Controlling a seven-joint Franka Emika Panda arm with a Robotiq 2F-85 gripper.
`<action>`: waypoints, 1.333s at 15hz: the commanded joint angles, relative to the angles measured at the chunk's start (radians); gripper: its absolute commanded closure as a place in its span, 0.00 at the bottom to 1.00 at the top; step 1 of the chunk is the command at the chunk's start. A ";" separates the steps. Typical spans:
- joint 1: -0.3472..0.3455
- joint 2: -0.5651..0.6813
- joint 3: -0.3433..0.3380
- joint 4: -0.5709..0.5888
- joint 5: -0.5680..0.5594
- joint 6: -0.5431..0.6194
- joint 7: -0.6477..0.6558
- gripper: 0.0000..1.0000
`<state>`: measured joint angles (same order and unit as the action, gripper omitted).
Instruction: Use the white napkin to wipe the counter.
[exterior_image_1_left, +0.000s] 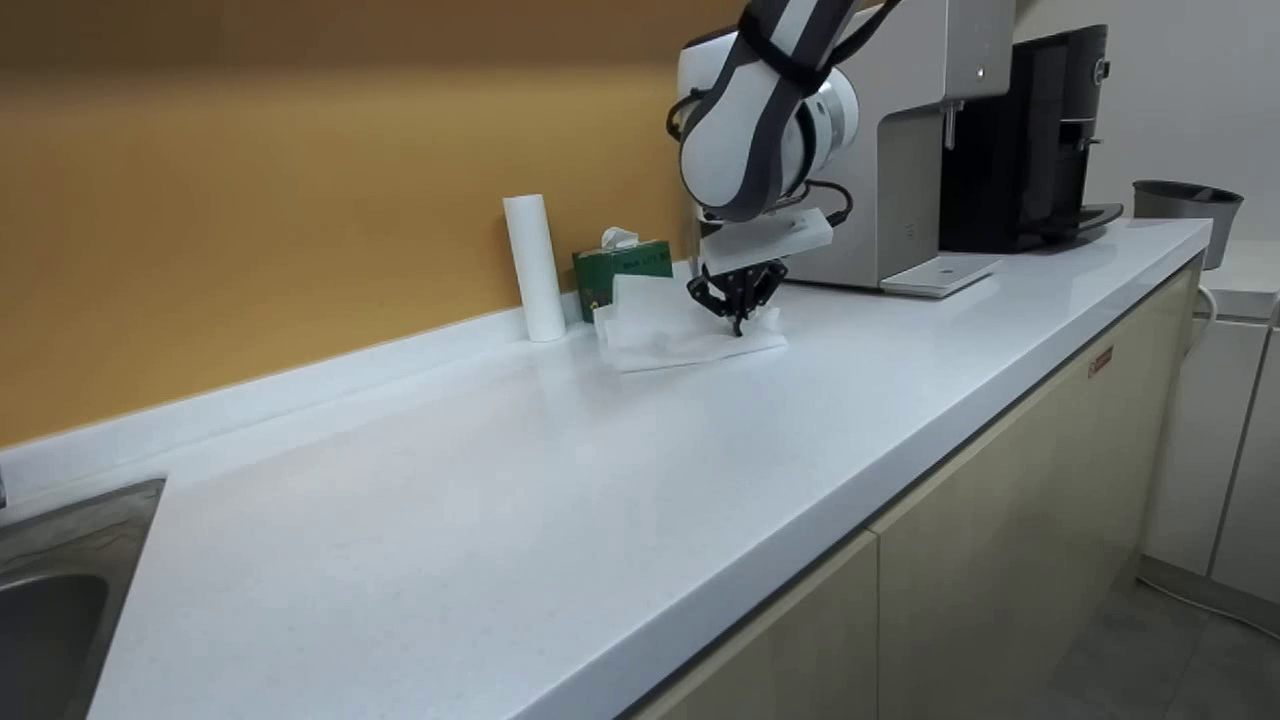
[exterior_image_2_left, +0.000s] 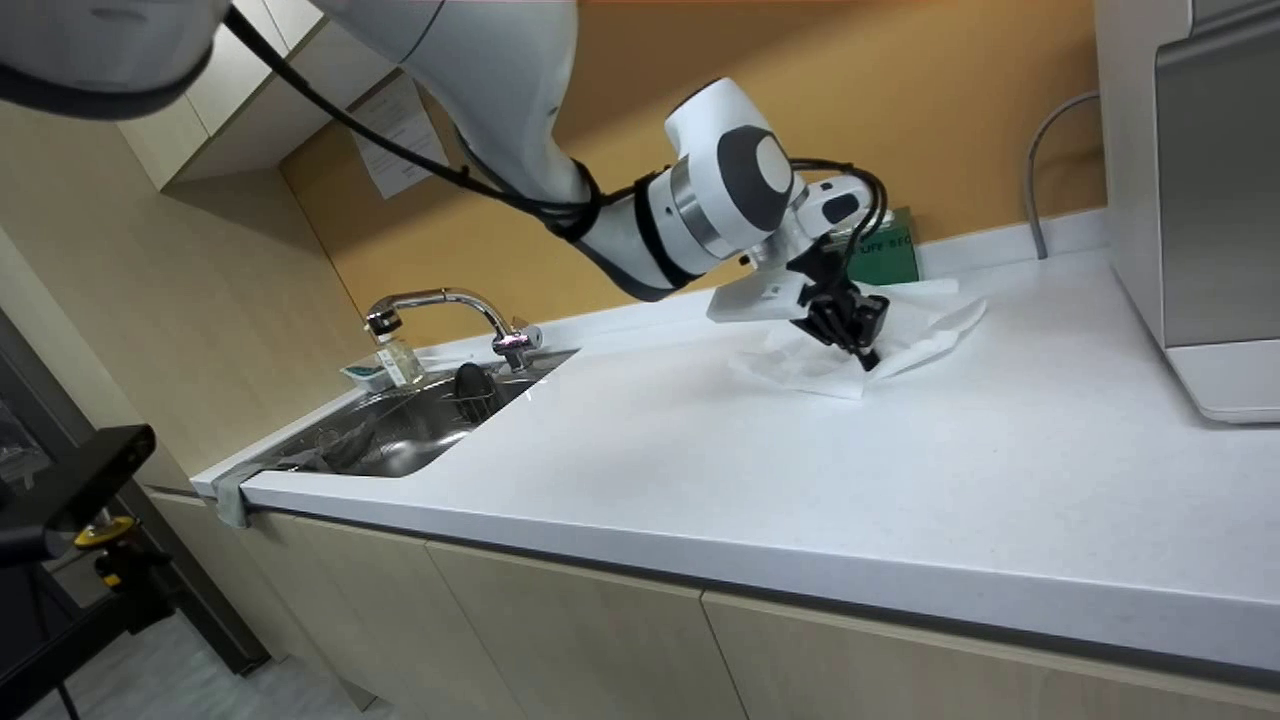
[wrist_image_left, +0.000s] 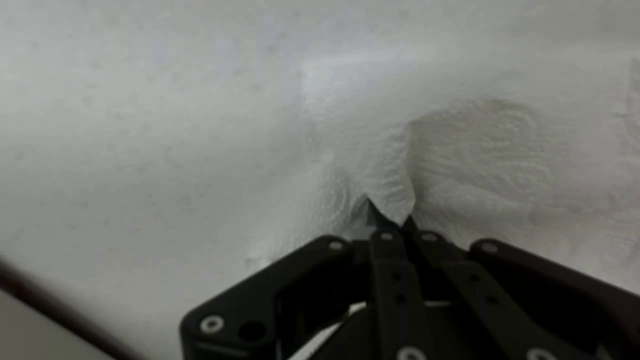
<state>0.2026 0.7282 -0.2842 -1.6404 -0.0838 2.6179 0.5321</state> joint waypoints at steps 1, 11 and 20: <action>-0.025 0.057 -0.065 0.028 -0.025 -0.032 0.055 1.00; -0.168 -0.234 0.039 -0.282 -0.033 -0.235 -0.276 1.00; -0.206 -0.408 0.203 -0.501 -0.008 -0.422 -0.501 1.00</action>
<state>0.0003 0.3644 -0.1211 -2.0813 -0.0963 2.1985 0.0496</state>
